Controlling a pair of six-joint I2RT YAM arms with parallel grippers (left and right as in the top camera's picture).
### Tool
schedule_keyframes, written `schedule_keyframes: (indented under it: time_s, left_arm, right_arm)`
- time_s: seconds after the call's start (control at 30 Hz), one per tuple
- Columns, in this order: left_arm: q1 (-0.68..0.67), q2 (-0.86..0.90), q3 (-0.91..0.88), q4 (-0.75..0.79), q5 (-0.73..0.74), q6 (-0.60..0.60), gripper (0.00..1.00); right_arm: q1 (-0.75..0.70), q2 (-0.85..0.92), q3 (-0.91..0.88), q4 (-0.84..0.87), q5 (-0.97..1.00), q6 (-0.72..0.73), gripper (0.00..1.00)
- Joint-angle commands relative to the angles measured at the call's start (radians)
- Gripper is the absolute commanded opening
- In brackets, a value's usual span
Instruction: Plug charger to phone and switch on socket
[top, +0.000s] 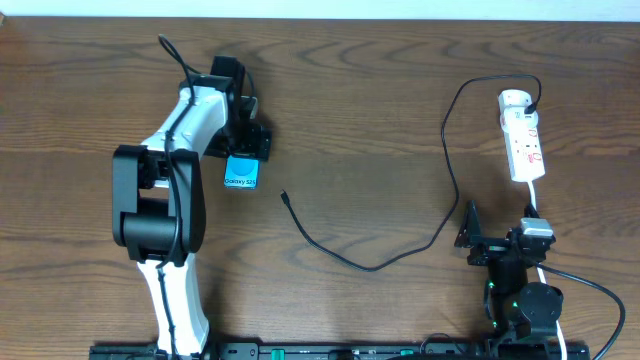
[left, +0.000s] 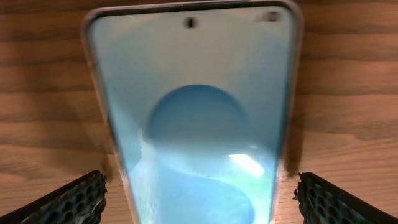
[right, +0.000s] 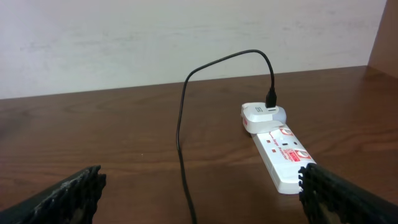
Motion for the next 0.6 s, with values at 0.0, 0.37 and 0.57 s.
schedule_keyframes:
  time_s: [0.0,0.37,0.57]
  left_arm:
    - [-0.021,0.013,-0.006,0.0,0.005,0.008,0.98]
    - [-0.022,0.013,-0.007,0.002,-0.077,0.007,0.98]
    - [-0.022,0.013,-0.007,0.006,-0.076,0.007,0.98]
  right_arm:
    - [0.005,-0.006,-0.001,-0.004,0.011,0.008,0.99]
    - [0.005,-0.006,-0.001,-0.004,0.011,0.008,0.99]
    - [0.005,-0.006,-0.001,-0.004,0.011,0.008,0.99]
